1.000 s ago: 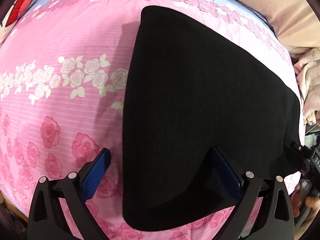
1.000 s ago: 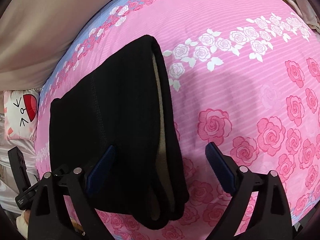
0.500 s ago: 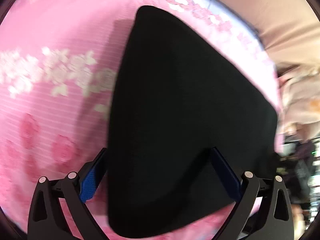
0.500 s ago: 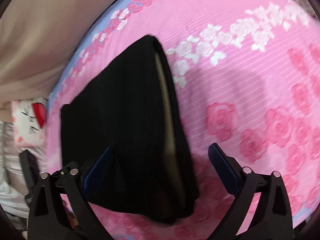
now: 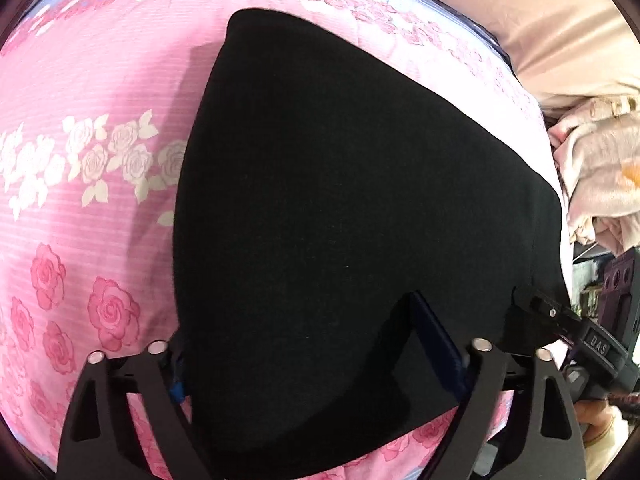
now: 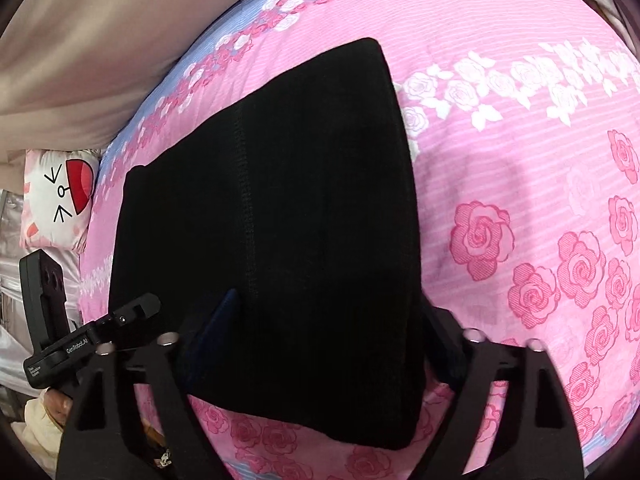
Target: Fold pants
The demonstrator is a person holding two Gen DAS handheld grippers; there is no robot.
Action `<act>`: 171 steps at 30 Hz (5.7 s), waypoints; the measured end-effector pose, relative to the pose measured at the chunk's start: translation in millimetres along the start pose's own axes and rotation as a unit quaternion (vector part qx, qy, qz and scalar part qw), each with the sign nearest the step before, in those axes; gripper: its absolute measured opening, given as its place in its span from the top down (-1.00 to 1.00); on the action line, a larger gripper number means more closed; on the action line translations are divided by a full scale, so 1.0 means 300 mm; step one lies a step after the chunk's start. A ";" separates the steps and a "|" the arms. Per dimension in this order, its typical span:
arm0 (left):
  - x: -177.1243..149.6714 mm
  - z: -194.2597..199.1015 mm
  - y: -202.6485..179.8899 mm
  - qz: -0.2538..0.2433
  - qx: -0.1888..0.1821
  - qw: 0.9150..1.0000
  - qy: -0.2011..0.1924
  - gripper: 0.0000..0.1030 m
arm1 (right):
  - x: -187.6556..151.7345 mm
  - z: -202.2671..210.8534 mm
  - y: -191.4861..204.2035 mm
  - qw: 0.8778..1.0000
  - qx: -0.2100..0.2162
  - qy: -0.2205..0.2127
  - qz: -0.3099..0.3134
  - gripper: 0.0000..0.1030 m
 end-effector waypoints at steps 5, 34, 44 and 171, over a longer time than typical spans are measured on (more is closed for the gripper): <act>0.004 -0.010 0.021 0.013 -0.012 1.000 -0.002 -0.66 | -0.004 -0.004 -0.001 1.000 0.014 -0.007 -0.018 -0.63; -0.086 0.197 0.173 0.042 -0.082 0.996 0.020 0.31 | -0.120 0.088 0.037 0.991 0.093 0.041 -0.084 0.30; -0.098 0.112 0.168 0.016 -0.030 0.999 0.004 0.12 | -0.133 0.036 0.043 0.995 0.060 0.036 -0.067 0.32; 0.610 -0.037 0.423 -0.047 0.183 0.976 -0.111 -0.76 | 0.736 -0.378 0.336 0.989 -0.080 -0.095 0.082 1.00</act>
Point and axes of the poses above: each gripper's, at about its wrist camera, not at the fingertips, and z roughly against the way its jaws point, y to its left, x to its top, the point moved 5 cm from there along -z, roughly the way its jaws point, and after that the axes turned 9 degrees about -y, right-handed, at the moved point
